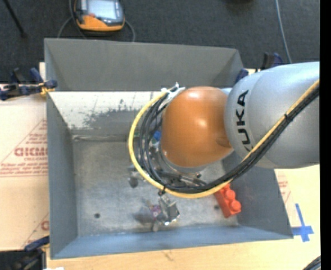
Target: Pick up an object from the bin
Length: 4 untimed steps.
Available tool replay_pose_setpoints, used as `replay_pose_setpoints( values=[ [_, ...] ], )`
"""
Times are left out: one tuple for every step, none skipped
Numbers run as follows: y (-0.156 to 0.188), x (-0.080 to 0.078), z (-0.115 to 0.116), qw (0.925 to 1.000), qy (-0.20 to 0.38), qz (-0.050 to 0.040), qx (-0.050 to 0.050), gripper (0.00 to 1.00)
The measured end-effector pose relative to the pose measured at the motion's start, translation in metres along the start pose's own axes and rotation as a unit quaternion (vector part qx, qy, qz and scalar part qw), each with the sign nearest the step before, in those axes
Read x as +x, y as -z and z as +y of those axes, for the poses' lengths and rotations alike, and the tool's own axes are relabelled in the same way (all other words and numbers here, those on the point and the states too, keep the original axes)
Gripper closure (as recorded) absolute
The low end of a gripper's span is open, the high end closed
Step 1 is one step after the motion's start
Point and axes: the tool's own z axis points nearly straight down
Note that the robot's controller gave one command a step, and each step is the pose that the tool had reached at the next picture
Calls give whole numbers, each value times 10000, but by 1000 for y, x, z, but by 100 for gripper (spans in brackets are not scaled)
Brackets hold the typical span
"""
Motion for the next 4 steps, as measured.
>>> replay_pose_setpoints(
  values=[
    [-118, 14, -21, 9952, 979, -54, 17, 0],
    [-116, 13, -21, 9952, 977, -58, 17, 100],
    [-16, 14, -27, 9957, 916, -84, 38, 100],
    [116, 8, -24, 9964, 845, -98, 44, 100]
  ],
)
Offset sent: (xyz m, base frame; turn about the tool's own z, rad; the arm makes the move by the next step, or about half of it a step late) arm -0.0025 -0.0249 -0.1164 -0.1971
